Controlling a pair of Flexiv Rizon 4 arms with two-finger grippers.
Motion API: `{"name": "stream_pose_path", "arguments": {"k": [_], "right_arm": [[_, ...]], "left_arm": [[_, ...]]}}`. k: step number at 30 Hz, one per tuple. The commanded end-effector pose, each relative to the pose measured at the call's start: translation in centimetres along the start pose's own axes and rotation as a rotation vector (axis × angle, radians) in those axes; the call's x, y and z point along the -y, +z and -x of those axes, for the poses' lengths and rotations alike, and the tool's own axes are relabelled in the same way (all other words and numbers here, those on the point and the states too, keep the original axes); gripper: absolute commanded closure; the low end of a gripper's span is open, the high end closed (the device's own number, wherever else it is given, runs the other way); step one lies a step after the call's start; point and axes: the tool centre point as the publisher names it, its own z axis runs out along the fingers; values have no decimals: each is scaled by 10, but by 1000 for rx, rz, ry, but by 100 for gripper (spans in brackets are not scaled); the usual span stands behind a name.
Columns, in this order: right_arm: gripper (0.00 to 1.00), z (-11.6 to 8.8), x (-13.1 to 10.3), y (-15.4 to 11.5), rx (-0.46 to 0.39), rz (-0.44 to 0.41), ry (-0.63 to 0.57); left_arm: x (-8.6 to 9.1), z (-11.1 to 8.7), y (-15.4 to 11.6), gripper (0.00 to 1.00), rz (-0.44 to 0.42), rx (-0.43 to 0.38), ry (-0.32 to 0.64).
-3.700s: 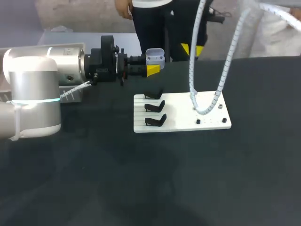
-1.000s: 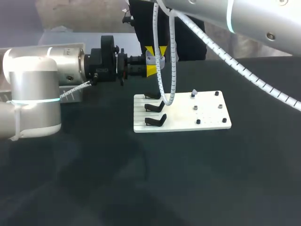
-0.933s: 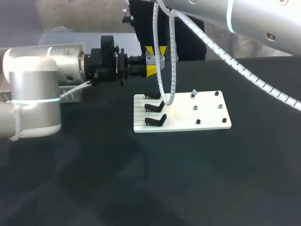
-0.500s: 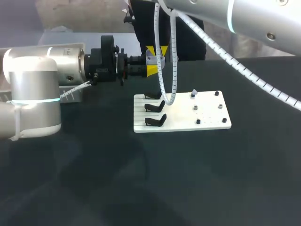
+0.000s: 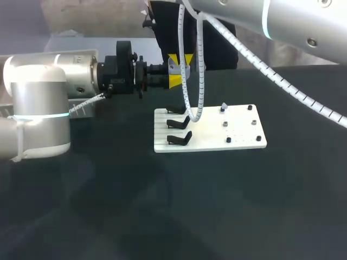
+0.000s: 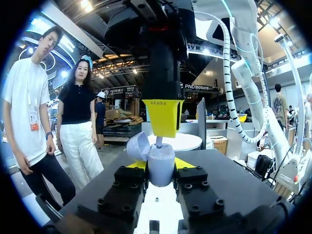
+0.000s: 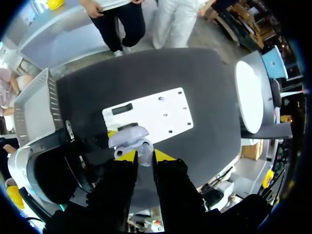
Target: Pick up each earbud case from the left stands, insert the matching earbuds, close the lid, and place the case in the box.
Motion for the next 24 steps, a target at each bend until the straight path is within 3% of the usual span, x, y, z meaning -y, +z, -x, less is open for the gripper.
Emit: {"name": "stream_pose_path", "arguments": {"k": [1,24], "right_arm": [[100,2,-3,1,-8,-6,-2],[100,4,-6,10,-29,-11,-6]], "left_arm": [[-1,0,0,100,0,0,0],[-1,0,0,100,0,0,0]]}}
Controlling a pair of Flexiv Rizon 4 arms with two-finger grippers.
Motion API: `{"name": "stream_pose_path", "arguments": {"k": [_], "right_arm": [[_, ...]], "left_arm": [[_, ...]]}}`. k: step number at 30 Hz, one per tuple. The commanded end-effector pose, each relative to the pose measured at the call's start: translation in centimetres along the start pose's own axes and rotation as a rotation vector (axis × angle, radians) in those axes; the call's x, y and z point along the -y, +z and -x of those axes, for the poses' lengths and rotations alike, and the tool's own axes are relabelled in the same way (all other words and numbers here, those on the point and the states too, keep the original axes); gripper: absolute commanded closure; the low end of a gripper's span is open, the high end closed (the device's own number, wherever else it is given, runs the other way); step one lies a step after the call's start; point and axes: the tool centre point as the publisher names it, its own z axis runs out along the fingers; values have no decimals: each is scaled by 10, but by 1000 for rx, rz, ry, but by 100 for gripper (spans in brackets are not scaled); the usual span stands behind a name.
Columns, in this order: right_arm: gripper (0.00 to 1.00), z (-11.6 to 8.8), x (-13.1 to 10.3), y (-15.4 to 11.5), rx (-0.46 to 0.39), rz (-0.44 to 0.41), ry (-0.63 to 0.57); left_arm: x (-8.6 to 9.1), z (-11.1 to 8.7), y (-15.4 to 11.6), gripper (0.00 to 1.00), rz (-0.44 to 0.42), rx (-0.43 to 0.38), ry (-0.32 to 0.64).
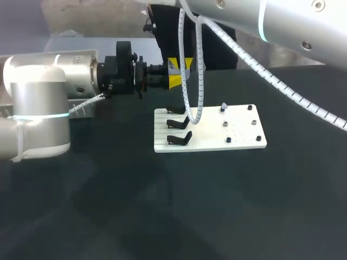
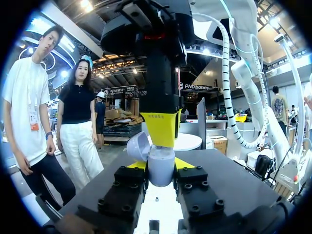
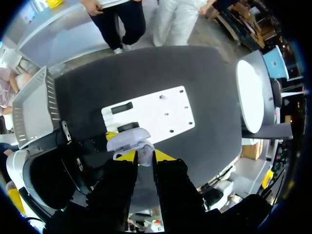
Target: Pick up each earbud case from the left stands, insert the matching earbuds, close the lid, and place the case in the box.
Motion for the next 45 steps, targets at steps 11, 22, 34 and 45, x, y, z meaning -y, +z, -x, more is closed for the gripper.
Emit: {"name": "stream_pose_path", "arguments": {"k": [11,22,34,45], "right_arm": [[65,1,-3,-3,-10,9,-12],[54,-14,20,-14,123,87,-138],[0,-16,68,-5,261,181,-274],[0,-11,93,17,316,227,-265]], "left_arm": [[-1,1,0,100,0,1,0],[-1,1,0,100,0,1,0],[-1,1,0,100,0,1,0],[-1,1,0,100,0,1,0]]}}
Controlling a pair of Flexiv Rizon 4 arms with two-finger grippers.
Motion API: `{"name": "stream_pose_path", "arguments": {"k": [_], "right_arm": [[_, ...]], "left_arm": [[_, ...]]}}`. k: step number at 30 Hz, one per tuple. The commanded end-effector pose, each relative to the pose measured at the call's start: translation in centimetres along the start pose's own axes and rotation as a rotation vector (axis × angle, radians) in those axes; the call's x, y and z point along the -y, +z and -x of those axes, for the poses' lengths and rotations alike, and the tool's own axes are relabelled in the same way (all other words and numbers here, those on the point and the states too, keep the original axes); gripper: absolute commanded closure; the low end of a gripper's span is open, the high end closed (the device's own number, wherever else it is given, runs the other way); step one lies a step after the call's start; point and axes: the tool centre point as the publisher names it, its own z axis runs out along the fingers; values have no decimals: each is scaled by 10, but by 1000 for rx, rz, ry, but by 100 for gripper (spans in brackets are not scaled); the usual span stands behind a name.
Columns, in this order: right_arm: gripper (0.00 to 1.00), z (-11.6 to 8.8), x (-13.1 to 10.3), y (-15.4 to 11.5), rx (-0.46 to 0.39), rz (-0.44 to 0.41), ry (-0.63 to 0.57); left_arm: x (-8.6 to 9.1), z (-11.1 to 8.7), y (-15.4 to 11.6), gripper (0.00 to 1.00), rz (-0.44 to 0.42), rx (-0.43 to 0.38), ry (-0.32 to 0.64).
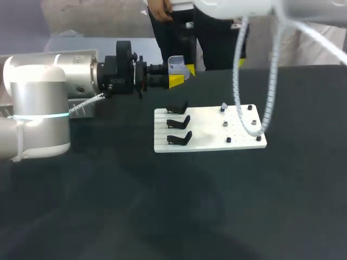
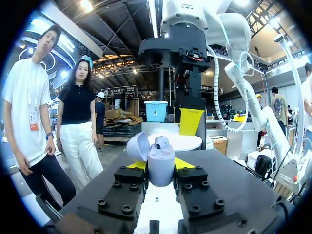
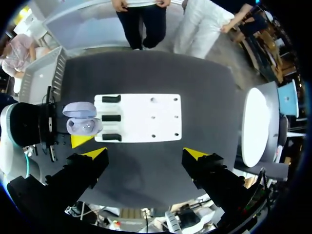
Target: Pick up each earbud case from the left stands, insert the matching earbuds, close the lid, and place the case in the box.
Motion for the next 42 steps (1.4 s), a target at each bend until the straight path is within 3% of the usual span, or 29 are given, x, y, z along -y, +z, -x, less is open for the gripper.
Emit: {"name": "stream_pose_path", "arguments": {"k": [1,3,9,10,28,29,35,42], "right_arm": [[0,-7,13,12,270,108,4],[0,-4,15,21,296,116,-19],[0,3,20,51,276,100,-15],[0,5,21,57,246,64,22],[0,5,21,57,246,64,22],[0,8,21,62,252,112,55],[0,26,25,92,231,203,175],[0,40,25,126,212,213,211]], "left_arm": [[-1,0,0,100,0,0,0],[-1,0,0,100,0,0,0],[-1,0,0,100,0,0,0],[-1,0,0,100,0,0,0],[-1,0,0,100,0,0,0],[-1,0,0,100,0,0,0],[-1,0,0,100,0,0,0],[-1,0,0,100,0,0,0]]}}
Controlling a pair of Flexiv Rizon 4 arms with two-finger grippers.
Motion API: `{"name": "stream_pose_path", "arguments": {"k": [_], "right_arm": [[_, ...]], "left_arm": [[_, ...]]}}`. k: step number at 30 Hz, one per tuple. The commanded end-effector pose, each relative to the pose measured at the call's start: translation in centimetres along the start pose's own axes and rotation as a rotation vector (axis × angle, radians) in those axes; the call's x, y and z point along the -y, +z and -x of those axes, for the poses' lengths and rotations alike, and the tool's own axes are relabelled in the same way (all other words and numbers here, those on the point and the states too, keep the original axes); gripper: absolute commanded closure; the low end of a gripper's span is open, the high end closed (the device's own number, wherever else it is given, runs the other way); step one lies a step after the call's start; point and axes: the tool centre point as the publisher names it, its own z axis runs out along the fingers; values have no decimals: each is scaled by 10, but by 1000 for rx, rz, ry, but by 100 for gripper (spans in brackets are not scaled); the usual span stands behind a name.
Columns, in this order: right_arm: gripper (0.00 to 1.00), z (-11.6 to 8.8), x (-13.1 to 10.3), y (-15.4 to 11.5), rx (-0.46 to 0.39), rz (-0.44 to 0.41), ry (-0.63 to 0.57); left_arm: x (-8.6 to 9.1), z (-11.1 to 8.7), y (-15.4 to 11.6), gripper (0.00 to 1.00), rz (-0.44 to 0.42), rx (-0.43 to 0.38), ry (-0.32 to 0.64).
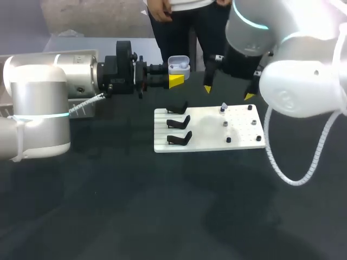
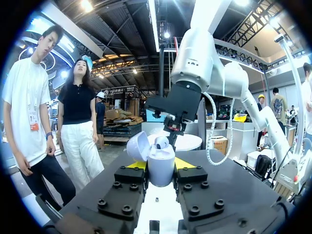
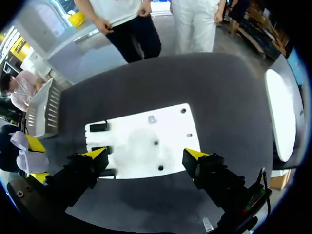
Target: Pick up each earbud case from the left stands, insert the matching earbuds, close the lid, and place the case in the box.
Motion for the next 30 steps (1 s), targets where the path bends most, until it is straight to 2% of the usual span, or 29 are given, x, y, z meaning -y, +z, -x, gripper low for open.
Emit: {"name": "stream_pose_path", "arguments": {"k": [1,8,18,19,23,27,28,30], "right_arm": [[0,5,3,27,-10,16,23],[0,7,4,57,-76,23,54],[0,13,10,85,-94,41,91],[5,14,11,89,-97,42,95],[15,16,11,96,-96,37,97],[19,20,12,100,-103,33,101],[25,21,12,100,-103,33,101],[28,22,12,101,-104,32,102]], "left_arm": [[-1,0,0,100,0,0,0],[-1,0,0,100,0,0,0],[-1,0,0,100,0,0,0],[-1,0,0,100,0,0,0],[-1,0,0,100,0,0,0],[-1,0,0,100,0,0,0],[-1,0,0,100,0,0,0],[-1,0,0,100,0,0,0]]}}
